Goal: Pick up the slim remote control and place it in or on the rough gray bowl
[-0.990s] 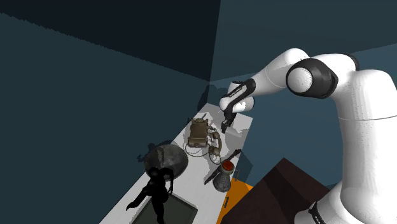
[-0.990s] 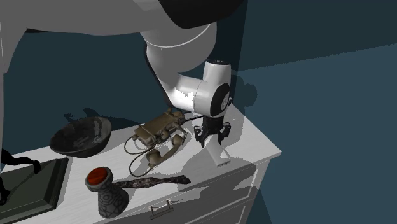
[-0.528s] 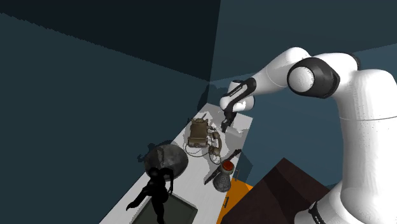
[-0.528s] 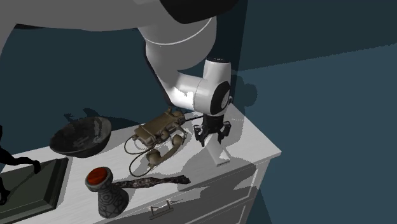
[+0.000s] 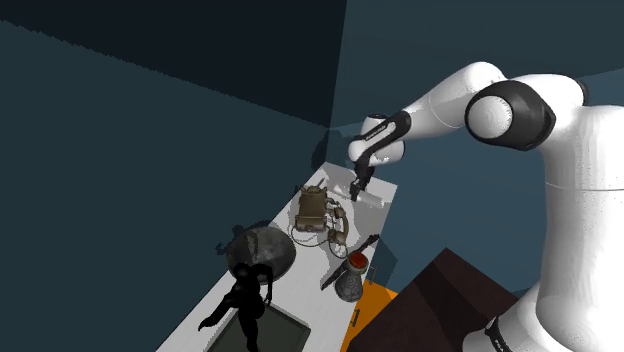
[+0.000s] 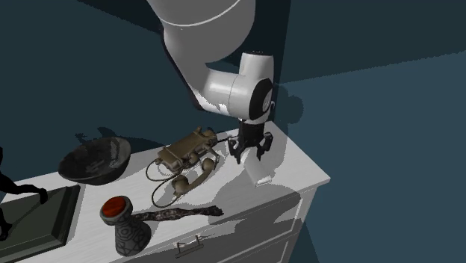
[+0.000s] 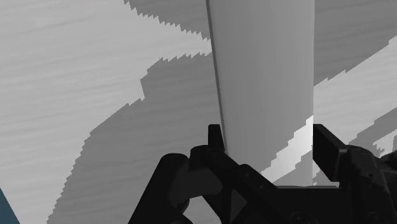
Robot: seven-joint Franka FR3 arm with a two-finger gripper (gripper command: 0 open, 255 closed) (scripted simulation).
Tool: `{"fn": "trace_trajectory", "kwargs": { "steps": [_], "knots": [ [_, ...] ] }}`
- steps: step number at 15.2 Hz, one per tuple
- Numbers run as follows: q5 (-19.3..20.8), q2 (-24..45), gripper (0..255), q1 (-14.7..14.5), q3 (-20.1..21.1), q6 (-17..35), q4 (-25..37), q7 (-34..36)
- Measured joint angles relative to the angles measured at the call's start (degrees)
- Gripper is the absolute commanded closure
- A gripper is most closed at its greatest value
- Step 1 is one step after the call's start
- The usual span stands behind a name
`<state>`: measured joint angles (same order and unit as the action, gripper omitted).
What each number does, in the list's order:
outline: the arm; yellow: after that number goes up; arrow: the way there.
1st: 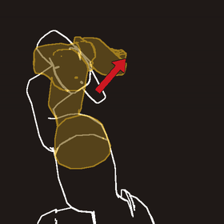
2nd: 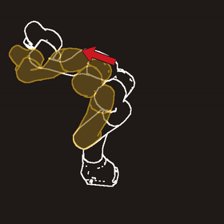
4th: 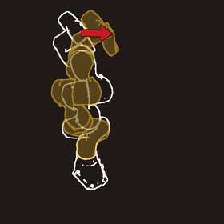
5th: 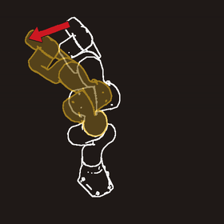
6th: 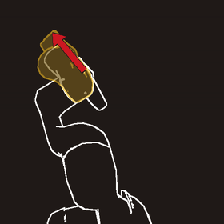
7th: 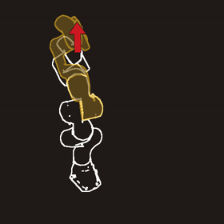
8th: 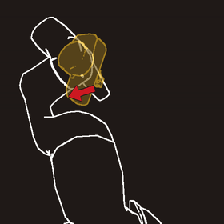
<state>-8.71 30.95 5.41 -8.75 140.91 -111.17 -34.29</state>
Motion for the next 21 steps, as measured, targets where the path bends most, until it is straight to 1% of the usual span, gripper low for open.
{"fn": "trace_trajectory", "kwargs": {
  "steps": [12, 21],
  "knots": [
    [1.7, -6.66, 255, -0.84, -1.11, -6.72, 0.13, 1.27],
    [2.87, -10.78, 255, -1.17, -1.71, -12.33, 1.71, 2.02]
  ]
}}
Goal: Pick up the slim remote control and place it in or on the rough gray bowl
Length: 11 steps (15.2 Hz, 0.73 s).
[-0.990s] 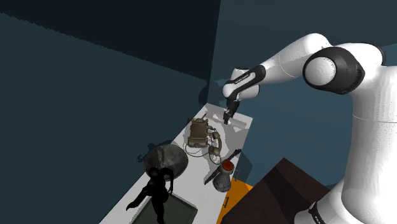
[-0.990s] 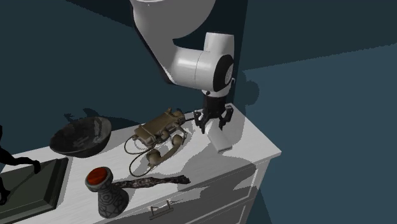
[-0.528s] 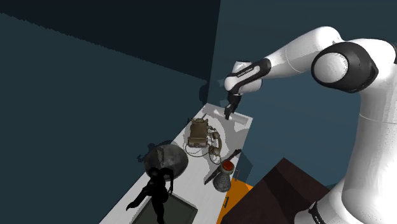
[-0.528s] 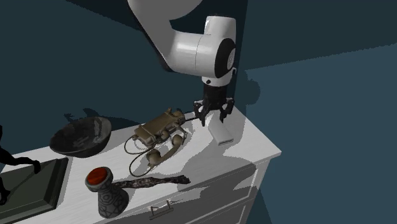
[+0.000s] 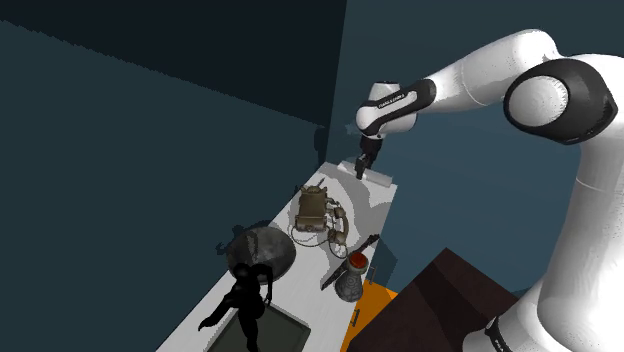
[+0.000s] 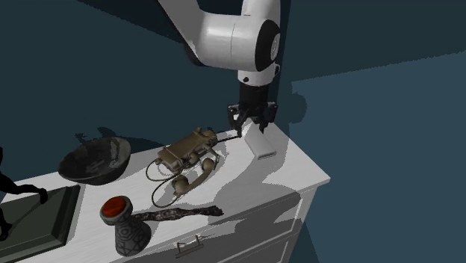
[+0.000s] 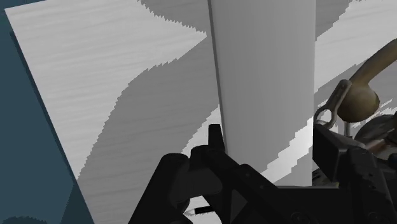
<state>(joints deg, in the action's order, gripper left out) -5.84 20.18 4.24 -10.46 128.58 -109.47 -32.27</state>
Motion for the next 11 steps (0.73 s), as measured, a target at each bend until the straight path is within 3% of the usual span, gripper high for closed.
{"fn": "trace_trajectory", "kwargs": {
  "steps": [3, 11],
  "knots": [
    [0.39, -1.31, 255, -0.56, 0.06, -1.17, -0.1, 0.87],
    [1.99, -5.44, 255, -7.23, 2.92, 0.52, -5.55, 10.91]
  ]
}}
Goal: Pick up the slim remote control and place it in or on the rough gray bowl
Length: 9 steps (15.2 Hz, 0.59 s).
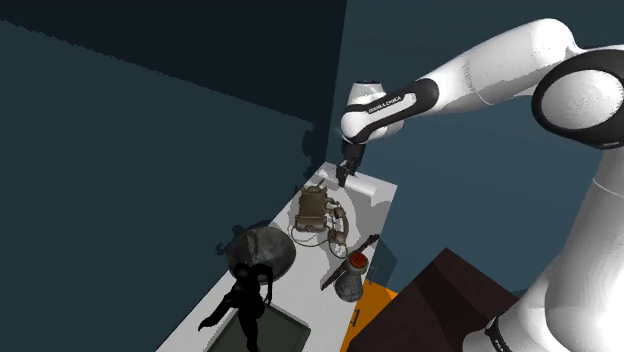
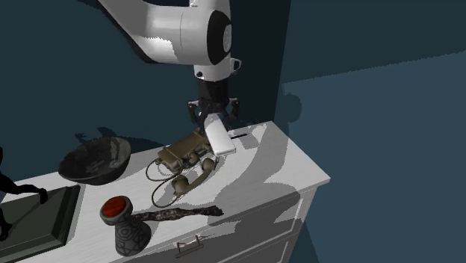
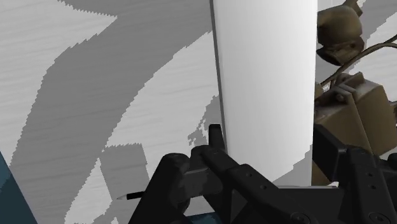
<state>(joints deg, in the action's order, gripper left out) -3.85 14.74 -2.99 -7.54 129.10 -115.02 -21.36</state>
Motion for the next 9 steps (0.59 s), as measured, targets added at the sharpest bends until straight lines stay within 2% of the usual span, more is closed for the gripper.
{"fn": "trace_trajectory", "kwargs": {
  "steps": [9],
  "knots": [
    [1.33, -1.54, 255, -7.44, 4.07, 1.12, -2.3, 12.19]
  ]
}}
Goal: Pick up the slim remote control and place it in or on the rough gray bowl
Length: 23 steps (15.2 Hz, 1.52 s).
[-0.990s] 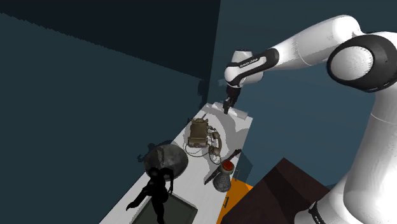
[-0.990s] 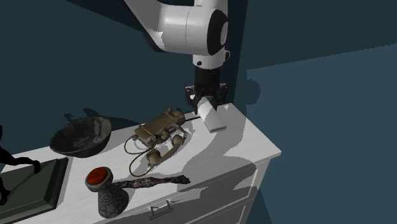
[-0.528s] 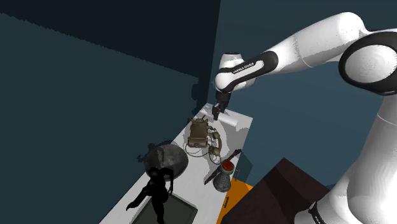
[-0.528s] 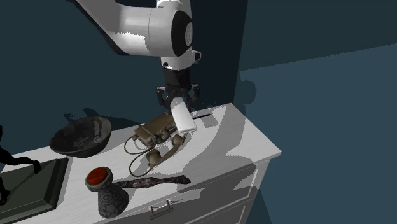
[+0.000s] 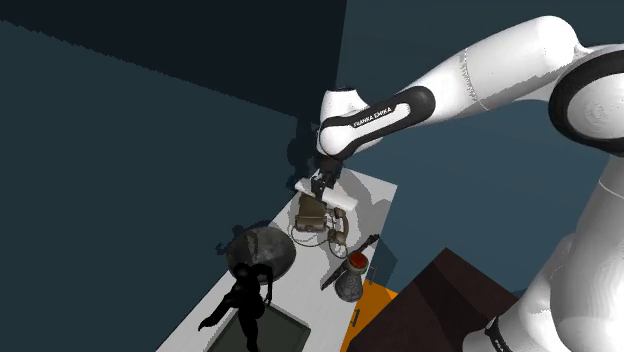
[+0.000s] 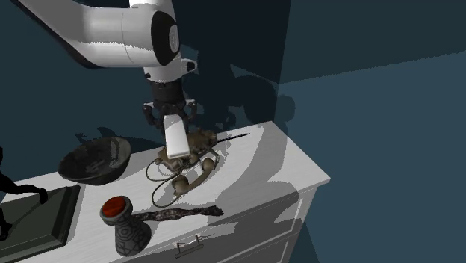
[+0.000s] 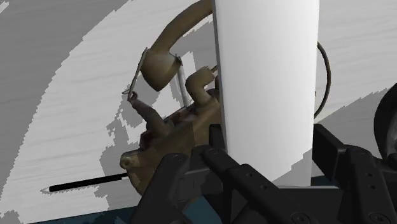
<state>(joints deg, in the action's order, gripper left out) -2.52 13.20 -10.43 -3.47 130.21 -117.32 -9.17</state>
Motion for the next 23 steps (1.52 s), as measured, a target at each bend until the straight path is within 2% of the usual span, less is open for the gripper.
{"fn": "trace_trajectory", "kwargs": {
  "steps": [8, 18, 23],
  "knots": [
    [1.12, 1.82, 255, -6.76, 3.75, -0.53, 2.62, 11.15],
    [2.97, 8.58, 255, -15.25, 7.5, -3.53, 12.55, 24.28],
    [3.29, 10.73, 255, -16.01, 7.6, -1.79, 12.68, 25.52]
  ]
}}
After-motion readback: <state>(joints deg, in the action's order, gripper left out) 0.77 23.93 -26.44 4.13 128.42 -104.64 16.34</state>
